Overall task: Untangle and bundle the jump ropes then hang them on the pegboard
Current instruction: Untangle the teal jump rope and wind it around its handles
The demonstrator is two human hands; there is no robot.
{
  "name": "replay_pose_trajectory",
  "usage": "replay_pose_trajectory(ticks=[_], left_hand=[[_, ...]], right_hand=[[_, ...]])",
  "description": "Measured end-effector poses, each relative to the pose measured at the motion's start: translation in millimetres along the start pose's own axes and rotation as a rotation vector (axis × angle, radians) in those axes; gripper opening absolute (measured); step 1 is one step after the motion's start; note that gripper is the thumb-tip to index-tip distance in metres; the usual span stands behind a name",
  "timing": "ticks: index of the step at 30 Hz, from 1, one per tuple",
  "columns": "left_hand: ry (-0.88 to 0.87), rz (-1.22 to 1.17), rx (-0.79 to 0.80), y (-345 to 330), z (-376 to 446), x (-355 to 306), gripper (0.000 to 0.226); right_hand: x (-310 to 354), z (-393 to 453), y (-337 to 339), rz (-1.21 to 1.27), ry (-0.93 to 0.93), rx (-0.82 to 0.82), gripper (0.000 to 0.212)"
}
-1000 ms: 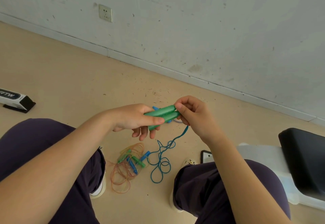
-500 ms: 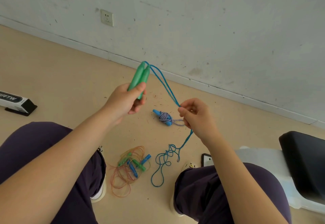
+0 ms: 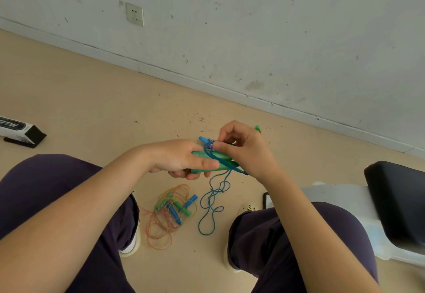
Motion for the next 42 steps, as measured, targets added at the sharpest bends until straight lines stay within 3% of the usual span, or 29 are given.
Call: replay_pose_trajectory(ticks=[6, 9, 12, 18, 23, 28, 32, 35, 37, 41, 42], left_hand=[[-0.078, -0.109, -0.006, 0.5, 1.7, -2.8, 0.058], [-0.097, -0.129, -0.036, 0.7, 1.9, -2.6, 0.041], [-0.127, -0.157, -0.096, 4.4, 2.1, -3.5, 0.042], [-0.209, -0.332, -0.151, 12.1, 0.3, -8.6, 0.032], [-0.103, -0.328, -0.027, 10.0, -3.1, -4.9, 0.035], [-0.084, -0.28, -0.046, 7.5, -1.3, -2.4, 0.049], [-0.193, -0.408, -0.016, 6.2, -1.7, -8.5, 0.04], [-0.29, -0.521, -0.099, 10.3, -2.8, -17.7, 0.034], [-0.333, -0.575, -0.229, 18.3, -3.5, -20.0, 0.031], [-0.373, -0.613, -0.378, 27.8, -5.6, -17.8, 0.036], [-0.385, -0.604, -0.385, 27.9, -6.2, -17.7, 0.033]], right_hand=[[-1.6, 0.1, 3.8, 0.029, -0.006, -0.011, 0.013], [-2.7, 0.0, 3.2, 0.061, -0.006, -0.017, 0.011], [-4.3, -0.2, 3.1, 0.125, -0.013, 0.003, 0.007], [-4.4, -2.5, 1.3, 0.264, -0.021, 0.202, 0.035], [-2.5, -4.1, 1.6, 0.191, -0.025, 0.214, 0.036], [-5.8, -3.2, 2.7, 0.12, -0.045, 0.191, 0.034], [-6.9, -0.9, 4.6, 0.248, -0.034, 0.154, 0.041], [-9.6, -0.1, 2.2, 0.295, -0.033, 0.166, 0.056], [-14.7, 0.0, -1.7, 0.255, -0.082, 0.182, 0.05], [-20.8, 1.6, -11.6, 0.039, -0.059, 0.149, 0.008], [-20.1, 1.6, -14.5, 0.009, -0.054, 0.142, 0.013]])
Point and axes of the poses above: each hand's wrist, its own z-axis towards the middle knuckle, its own y-axis out of the back of the hand, x = y × z, the point moved 5 cm from there along z, towards the middle knuckle, and after that the axes turned 10 degrees about -z, right-handed, at the moved point
